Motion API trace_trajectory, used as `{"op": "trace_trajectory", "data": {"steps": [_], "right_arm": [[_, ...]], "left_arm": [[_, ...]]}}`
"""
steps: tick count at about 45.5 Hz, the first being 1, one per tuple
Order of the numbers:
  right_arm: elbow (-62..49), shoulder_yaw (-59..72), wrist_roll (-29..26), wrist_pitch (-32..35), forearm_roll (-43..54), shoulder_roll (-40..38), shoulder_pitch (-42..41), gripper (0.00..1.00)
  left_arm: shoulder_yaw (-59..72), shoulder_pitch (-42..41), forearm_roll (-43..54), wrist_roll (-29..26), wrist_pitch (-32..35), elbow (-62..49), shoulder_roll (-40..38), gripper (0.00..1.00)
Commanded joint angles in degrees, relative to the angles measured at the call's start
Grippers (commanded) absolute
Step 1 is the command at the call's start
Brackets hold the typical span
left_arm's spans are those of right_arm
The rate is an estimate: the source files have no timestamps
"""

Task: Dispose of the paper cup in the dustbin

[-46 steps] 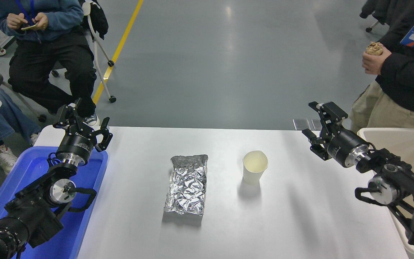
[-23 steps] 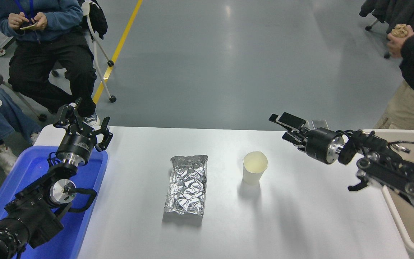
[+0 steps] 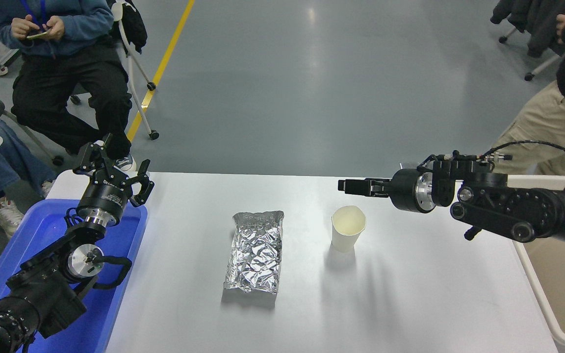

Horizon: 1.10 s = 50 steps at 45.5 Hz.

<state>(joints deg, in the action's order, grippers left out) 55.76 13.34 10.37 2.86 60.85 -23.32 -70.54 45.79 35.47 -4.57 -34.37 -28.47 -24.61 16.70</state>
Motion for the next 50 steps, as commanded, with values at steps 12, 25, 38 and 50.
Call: {"op": "trace_trajectory", "data": {"steps": [12, 25, 38, 50], "right_arm": [[-8.38, 7.93, 0.18, -3.48, 1.99, 8.55, 3.12, 0.99], [-12.34, 8.99, 0.53, -5.41, 2.08, 9.87, 4.88, 0.99], [-14.19, 9.08, 0.62, -6.64, 2.08, 10.57, 7.17, 0.98], [-14.19, 11.19, 1.67, -7.7, 2.08, 10.57, 6.82, 0.6]], "left_arm": [[0.0, -0.05, 0.0, 0.0, 0.08, 0.0, 0.0, 1.0], [0.0, 0.04, 0.0, -0.08, -0.01, 0.0, 0.0, 1.0], [0.0, 0.04, 0.0, 0.0, -0.01, 0.0, 0.0, 1.0], [0.0, -0.05, 0.0, 0.0, 0.08, 0.0, 0.0, 1.0]]}}
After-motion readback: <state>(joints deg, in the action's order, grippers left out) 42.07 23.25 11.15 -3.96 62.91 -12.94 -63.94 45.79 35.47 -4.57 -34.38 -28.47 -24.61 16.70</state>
